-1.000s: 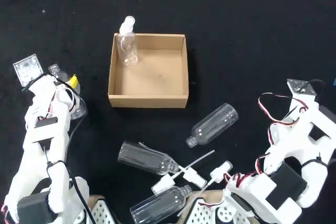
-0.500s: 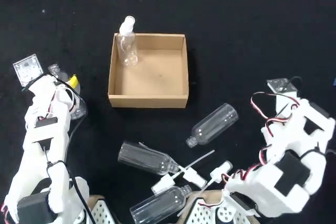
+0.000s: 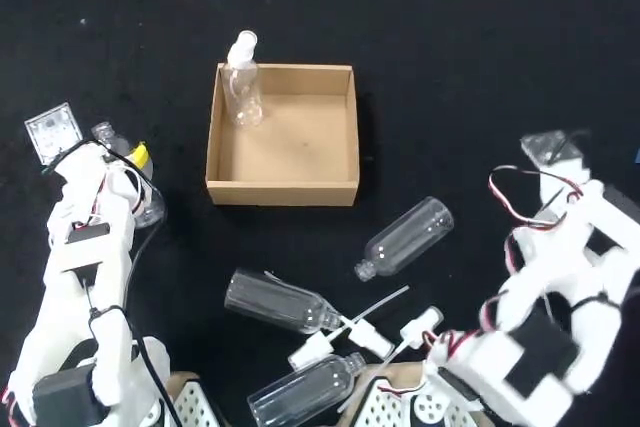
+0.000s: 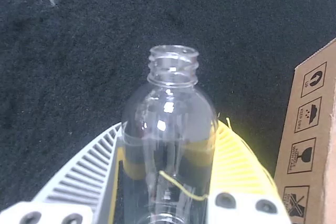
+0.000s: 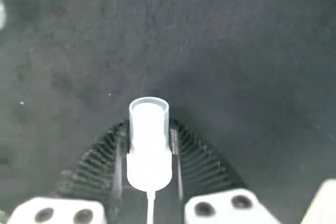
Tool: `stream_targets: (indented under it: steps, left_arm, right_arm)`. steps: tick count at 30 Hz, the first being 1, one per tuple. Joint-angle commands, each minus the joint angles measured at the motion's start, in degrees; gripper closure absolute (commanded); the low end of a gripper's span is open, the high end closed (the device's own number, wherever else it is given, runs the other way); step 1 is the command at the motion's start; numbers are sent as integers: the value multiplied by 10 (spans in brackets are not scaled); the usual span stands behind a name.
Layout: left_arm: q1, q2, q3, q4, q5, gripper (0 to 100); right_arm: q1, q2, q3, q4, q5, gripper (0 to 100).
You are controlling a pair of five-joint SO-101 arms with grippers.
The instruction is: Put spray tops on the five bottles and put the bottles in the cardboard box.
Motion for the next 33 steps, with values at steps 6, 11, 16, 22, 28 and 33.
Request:
stream_targets:
  steps: [6,11,16,22,28,33]
  left_arm:
    - [6,-28,-43,-12,1,873]
    - [6,-28,-44,-12,1,873]
    - [5,-45,-48,-10,1,872]
    - [5,-180,11,-11,1,873]
    - [40,-353,95,-11,1,873]
    - [86,-475,157,-11,1,873]
  right_arm:
    - [-156,-265,-174,135,-260,988]
    - [-314,-334,-283,155,-407,988]
    - [-425,-335,-387,155,-496,988]
    - [-485,-335,-452,124,-517,988]
    - [-524,-336,-452,66,-518,988]
    - [-568,-338,-452,35,-534,988]
